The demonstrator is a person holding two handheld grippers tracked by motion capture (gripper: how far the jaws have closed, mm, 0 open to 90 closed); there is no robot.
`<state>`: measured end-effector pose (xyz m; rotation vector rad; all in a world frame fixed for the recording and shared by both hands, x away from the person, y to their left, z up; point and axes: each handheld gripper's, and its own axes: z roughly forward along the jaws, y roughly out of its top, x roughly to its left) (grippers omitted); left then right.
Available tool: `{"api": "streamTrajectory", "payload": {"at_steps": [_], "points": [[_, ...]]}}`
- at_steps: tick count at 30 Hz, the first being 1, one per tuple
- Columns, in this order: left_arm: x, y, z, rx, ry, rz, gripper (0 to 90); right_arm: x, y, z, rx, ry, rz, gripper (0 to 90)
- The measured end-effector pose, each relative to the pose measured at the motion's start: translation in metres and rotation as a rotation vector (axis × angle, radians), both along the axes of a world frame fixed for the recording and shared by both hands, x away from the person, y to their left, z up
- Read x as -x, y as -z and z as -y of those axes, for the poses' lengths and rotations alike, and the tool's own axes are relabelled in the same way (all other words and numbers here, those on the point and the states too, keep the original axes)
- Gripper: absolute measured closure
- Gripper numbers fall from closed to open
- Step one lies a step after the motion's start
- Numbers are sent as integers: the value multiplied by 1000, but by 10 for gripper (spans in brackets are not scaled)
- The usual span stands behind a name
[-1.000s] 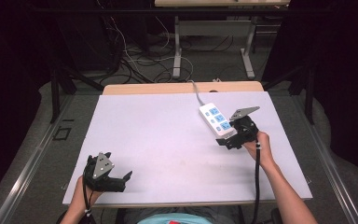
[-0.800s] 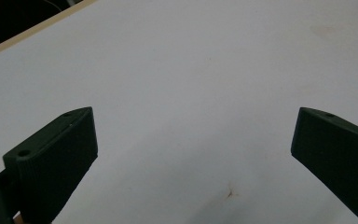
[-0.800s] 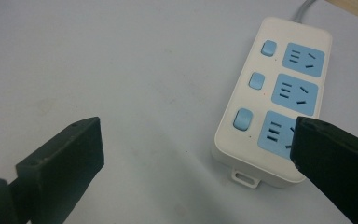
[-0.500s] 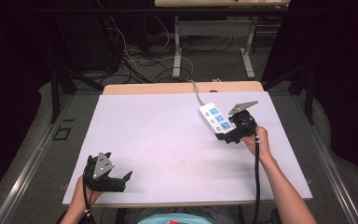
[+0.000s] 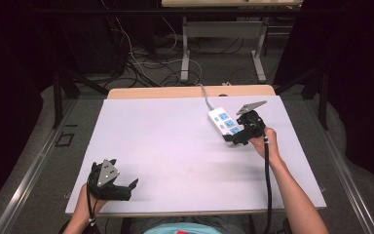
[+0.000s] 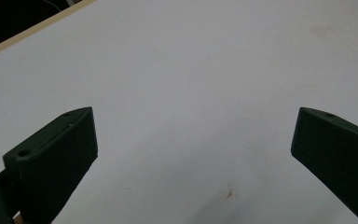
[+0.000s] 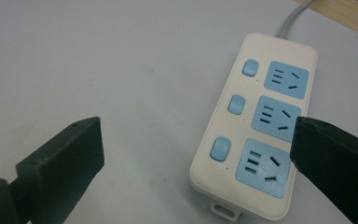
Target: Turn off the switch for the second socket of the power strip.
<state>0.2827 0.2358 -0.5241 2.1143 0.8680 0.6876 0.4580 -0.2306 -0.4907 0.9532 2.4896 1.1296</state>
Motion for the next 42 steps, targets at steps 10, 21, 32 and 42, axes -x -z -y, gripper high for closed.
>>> {"api": "streamTrajectory", "payload": {"at_steps": [10,21,32,42], "points": [[0,0,0,-1,-3,3,2,-10,-5,-5,-13,9,-9,23],[0,0,0,10,-2,-4,2,-26,-9,-4,-41,21,-2,23],[0,1,0,6,-3,1,2,-42,-6,-2,-65,52,-11,24],[0,1,0,6,-2,-1,2,-52,0,-12,-72,42,-45,60]]}}
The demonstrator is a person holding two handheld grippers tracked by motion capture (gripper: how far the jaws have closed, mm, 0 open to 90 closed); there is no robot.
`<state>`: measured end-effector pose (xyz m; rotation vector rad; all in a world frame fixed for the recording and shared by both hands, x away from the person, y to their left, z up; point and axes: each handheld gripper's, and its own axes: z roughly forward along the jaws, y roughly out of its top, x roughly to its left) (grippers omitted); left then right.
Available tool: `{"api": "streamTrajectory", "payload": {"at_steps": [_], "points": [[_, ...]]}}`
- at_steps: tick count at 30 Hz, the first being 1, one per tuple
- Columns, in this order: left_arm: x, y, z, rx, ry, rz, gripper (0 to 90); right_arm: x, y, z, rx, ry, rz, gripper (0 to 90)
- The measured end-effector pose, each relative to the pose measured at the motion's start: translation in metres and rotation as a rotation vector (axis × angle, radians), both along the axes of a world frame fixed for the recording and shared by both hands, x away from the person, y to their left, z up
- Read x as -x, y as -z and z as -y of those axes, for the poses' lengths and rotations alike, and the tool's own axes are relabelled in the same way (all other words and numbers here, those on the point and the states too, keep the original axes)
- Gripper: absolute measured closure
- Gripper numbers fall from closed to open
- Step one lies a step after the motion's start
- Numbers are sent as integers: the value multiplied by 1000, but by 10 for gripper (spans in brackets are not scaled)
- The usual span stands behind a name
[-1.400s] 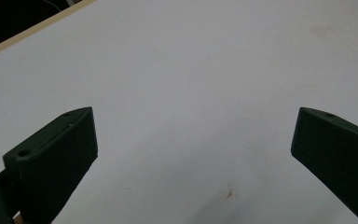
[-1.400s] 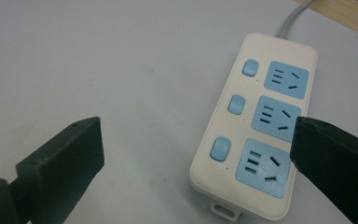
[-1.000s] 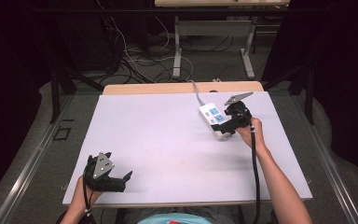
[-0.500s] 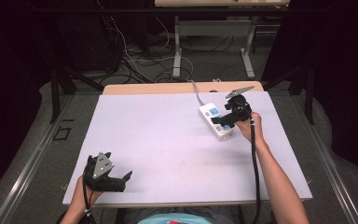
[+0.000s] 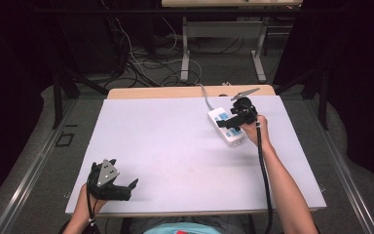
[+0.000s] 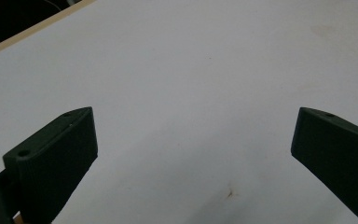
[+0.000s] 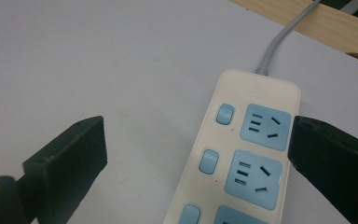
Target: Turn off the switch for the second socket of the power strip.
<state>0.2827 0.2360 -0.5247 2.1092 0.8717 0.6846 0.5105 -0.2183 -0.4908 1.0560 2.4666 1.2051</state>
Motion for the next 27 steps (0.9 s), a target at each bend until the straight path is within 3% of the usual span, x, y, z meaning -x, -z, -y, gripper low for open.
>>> {"api": "streamTrajectory", "payload": {"at_steps": [4,9,13,18,21,24,27], "points": [[0,0,0,7,0,-4,2,-1,2,-1,15,-4,8,107],[0,0,1,5,0,-4,2,-2,2,1,-5,5,-12,174],[0,0,1,7,1,-3,2,-3,5,1,3,17,-17,267],[0,0,1,3,1,-2,2,-3,8,0,12,33,-36,429],[0,0,1,3,2,-2,2,-3,9,-2,19,34,-43,603],[0,0,1,2,2,-3,2,-3,11,-3,26,23,-24,727],[0,0,1,3,0,-2,2,-3,12,-5,37,25,-33,857]]}}
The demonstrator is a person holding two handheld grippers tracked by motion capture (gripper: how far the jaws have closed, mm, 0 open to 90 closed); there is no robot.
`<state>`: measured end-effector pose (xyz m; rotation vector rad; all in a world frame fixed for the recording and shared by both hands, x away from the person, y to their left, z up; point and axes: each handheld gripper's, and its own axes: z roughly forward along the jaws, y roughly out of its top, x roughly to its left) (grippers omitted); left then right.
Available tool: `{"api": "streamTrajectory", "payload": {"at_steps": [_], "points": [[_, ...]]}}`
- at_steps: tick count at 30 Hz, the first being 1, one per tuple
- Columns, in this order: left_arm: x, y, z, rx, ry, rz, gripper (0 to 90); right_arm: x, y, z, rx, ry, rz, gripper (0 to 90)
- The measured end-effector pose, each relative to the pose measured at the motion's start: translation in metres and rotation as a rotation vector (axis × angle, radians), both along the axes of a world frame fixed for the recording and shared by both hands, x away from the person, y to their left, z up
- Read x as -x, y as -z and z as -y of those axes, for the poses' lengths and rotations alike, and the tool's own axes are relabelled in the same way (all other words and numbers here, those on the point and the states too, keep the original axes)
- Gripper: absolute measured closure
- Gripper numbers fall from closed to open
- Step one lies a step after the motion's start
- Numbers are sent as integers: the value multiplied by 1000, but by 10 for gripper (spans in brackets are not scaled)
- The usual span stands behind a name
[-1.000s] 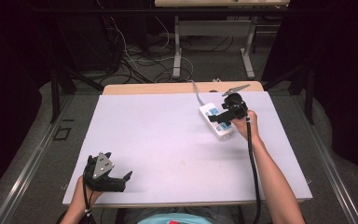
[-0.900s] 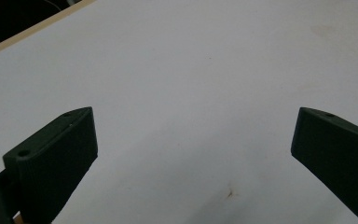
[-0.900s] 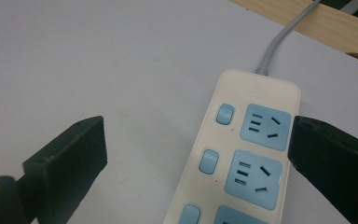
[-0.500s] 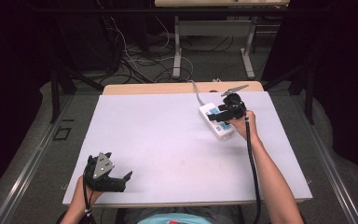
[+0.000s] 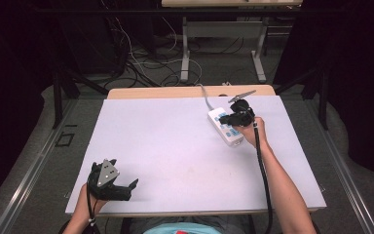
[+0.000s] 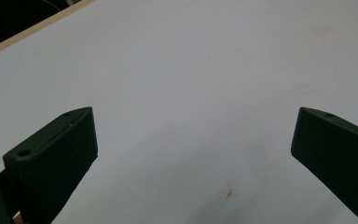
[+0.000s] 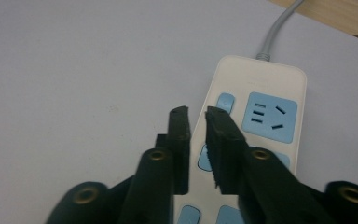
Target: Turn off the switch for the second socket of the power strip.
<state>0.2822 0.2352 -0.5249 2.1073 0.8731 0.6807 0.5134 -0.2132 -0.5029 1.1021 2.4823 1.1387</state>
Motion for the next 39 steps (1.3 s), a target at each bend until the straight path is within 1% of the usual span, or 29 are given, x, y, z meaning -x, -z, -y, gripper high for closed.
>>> {"api": "streamTrajectory", "payload": {"at_steps": [1,2,4,5,6,7,8,13,14,15,16,17,18,19,20,21,22,23,25,26,27,28,29,30,31,34,35,36,39], "points": [[0,0,0,-1,1,0,2,0,1,-1,6,-5,6,897],[0,0,0,-2,1,0,2,0,2,-2,10,-1,8,900],[0,0,0,-1,0,-2,2,0,3,-3,21,8,0,900],[0,0,0,-1,0,-2,2,0,4,-4,35,-1,-6,900],[0,0,0,-1,0,-2,2,0,4,-5,36,7,-14,900],[0,0,0,-2,0,-2,2,-1,5,-6,37,7,-9,900],[0,0,0,-3,1,-2,2,0,5,-7,49,16,-24,900],[0,0,0,-11,4,0,2,-2,9,-9,77,29,-25,900],[0,0,1,-1,3,-6,2,-2,9,-10,87,39,-29,900],[0,0,1,-1,3,-6,2,-2,10,-10,86,48,-37,900],[0,0,1,-2,4,-7,2,-3,12,-9,86,35,-28,900],[0,0,0,-6,4,-5,2,-3,11,-9,92,42,-42,900],[0,0,1,-2,4,-7,2,-3,12,-10,89,47,-38,900],[-1,0,1,-3,6,-7,2,-4,13,-10,97,41,-37,900],[-1,0,1,-3,7,-7,2,-4,13,-11,91,53,-35,900],[-1,0,1,-3,6,-7,2,-4,14,-11,91,50,-36,900],[-1,0,1,-3,6,-7,2,-4,14,-11,104,44,-29,900],[-1,0,1,-4,6,-8,2,-4,14,-11,104,45,-36,900],[-1,1,1,1,4,1,2,-5,15,-11,109,39,-23,900],[-1,1,1,-1,5,-1,2,-4,15,-12,111,56,-36,900],[-1,0,1,-2,6,-6,2,-4,15,-12,112,55,-36,900],[-1,0,1,-2,6,-5,2,-4,15,-12,114,74,-54,900],[-1,0,1,-3,7,-8,2,-4,16,-12,117,81,-48,900],[-1,0,1,-2,6,-5,2,-5,17,-12,115,71,-40,900],[-1,0,1,-3,7,-7,2,-5,17,-12,116,73,-37,900],[-1,0,1,-4,7,-7,2,-5,18,-12,116,67,-38,900],[-1,0,0,-11,6,-2,2,-5,18,-12,115,64,-41,900],[0,0,1,-2,4,-7,2,-5,18,-12,118,66,-42,900],[-1,0,0,-11,6,-2,2,-5,18,-12,115,65,-39,900]]}}
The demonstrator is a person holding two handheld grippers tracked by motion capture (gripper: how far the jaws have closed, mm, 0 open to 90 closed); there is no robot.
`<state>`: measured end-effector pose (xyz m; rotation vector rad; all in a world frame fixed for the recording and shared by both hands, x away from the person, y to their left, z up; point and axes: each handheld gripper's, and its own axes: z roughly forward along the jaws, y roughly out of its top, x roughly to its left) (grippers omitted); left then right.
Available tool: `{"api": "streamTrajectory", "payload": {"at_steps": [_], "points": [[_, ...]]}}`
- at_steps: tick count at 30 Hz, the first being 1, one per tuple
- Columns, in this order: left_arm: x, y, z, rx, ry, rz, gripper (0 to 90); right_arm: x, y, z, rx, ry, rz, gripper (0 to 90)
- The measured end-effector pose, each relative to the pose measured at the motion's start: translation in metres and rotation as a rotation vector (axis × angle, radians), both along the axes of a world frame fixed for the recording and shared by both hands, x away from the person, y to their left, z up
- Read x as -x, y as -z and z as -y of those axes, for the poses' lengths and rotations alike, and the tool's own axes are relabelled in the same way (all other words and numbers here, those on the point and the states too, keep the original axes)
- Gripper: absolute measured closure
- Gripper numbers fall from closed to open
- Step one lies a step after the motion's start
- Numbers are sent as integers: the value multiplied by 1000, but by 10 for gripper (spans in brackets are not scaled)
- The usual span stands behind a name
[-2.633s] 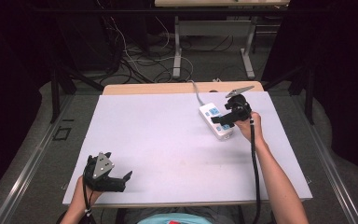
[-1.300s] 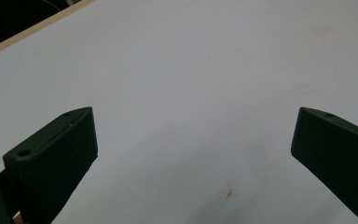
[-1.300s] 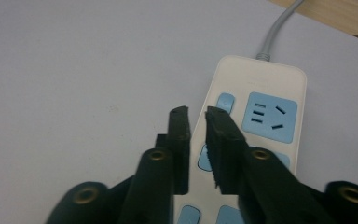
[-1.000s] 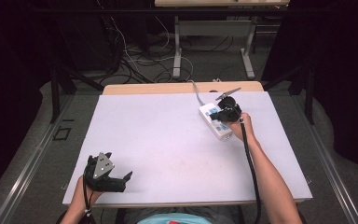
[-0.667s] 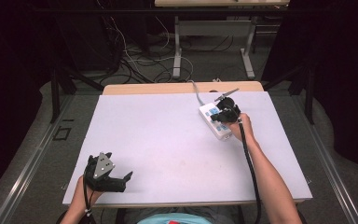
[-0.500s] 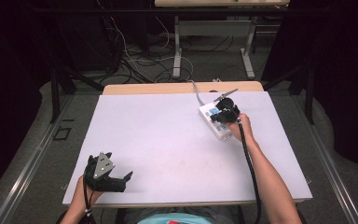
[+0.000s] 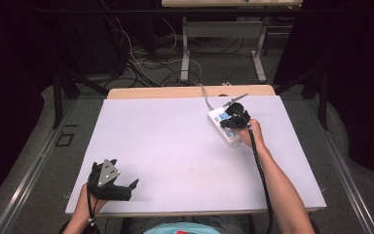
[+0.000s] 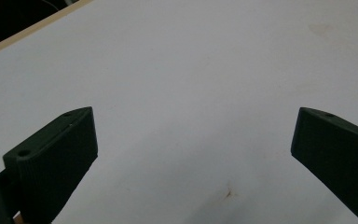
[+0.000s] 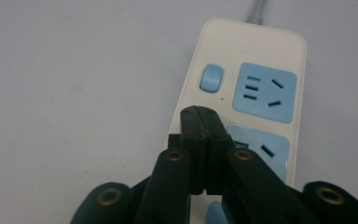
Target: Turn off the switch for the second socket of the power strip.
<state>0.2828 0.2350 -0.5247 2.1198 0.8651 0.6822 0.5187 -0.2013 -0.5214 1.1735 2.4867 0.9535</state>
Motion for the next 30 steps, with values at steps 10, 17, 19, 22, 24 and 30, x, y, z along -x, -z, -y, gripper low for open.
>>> {"api": "streamTrajectory", "payload": {"at_steps": [10,17,19,22,24,30], "points": [[1,1,1,7,-2,-4,2,2,0,-1,1,22,-9,900],[0,0,1,4,0,-4,2,2,1,-1,4,15,0,900],[0,1,1,5,-2,0,2,2,1,-2,5,28,-1,900],[1,1,1,6,-3,-1,3,2,2,-1,-12,25,10,900],[0,1,1,6,-4,4,2,2,2,1,-17,25,3,900],[0,1,1,5,-2,3,3,2,2,1,-16,33,6,900]]}}
